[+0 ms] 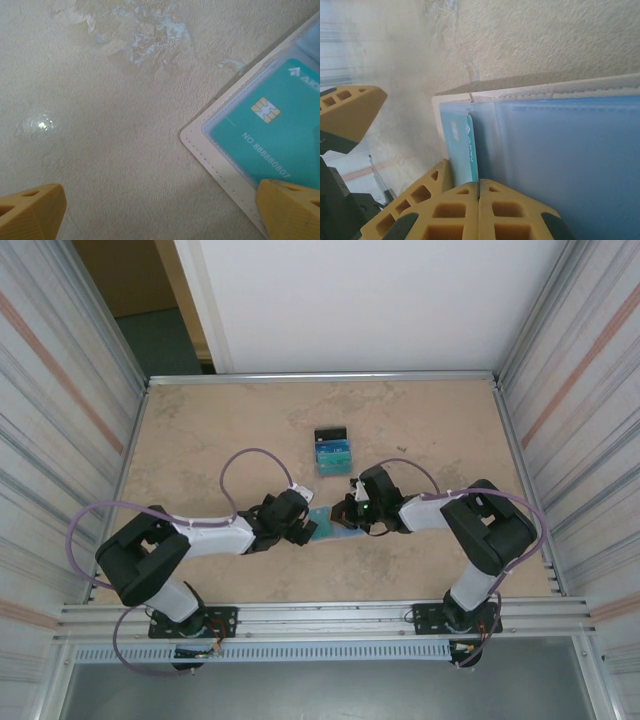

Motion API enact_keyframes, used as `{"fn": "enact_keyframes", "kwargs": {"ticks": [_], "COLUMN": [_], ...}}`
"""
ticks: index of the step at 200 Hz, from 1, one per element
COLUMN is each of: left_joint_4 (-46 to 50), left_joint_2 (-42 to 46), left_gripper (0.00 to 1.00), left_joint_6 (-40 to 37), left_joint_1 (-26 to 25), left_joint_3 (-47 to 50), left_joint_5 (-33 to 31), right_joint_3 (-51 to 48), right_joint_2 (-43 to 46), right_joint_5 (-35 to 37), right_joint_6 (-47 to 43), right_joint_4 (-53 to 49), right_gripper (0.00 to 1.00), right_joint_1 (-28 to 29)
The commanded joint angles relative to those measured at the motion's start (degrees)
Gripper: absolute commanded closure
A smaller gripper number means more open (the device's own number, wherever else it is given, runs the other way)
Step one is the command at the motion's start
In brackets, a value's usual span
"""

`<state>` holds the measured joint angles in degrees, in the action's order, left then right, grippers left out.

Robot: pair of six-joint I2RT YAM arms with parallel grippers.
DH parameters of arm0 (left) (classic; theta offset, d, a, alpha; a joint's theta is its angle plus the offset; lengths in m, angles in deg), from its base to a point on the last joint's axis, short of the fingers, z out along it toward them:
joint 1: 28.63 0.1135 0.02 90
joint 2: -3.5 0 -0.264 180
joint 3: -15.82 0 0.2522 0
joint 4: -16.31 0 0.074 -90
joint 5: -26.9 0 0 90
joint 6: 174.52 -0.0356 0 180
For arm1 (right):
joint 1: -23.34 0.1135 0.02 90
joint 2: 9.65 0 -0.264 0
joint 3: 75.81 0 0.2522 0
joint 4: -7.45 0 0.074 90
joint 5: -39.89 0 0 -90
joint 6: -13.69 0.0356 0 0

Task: Take the credit cards out of the card holder

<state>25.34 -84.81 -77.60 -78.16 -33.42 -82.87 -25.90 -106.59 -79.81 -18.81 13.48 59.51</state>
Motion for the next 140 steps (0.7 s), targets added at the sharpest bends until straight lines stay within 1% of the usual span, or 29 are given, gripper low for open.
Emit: {"fn": "enact_keyframes", "kwargs": {"ticks": [1, 84, 140], "left_joint_4": [4.1, 4.0, 4.0], "left_joint_2": [-2.2, -2.3, -0.8], "left_gripper": [0.01, 0.01, 0.01], "left_joint_6": [0.2, -0.1, -2.0], "left_joint_1": [-0.4, -0.4, -0.4], "left_joint_3": [0.3, 0.6, 0.2], "left_joint_5": [-1.4, -2.5, -3.6], "right_joint_3": [-1.3, -1.5, -1.3], "right_joint_2": [0.9, 2.2, 4.5], "right_joint_5": [-0.6, 0.6, 2.7], "right_joint_6": [-0.6, -3.9, -6.5], "right_joint_4": [0.1, -3.8, -8.3], "right_gripper": [1.00, 1.00, 1.00], "right_joint_1": [-0.8, -2.8, -3.6]}}
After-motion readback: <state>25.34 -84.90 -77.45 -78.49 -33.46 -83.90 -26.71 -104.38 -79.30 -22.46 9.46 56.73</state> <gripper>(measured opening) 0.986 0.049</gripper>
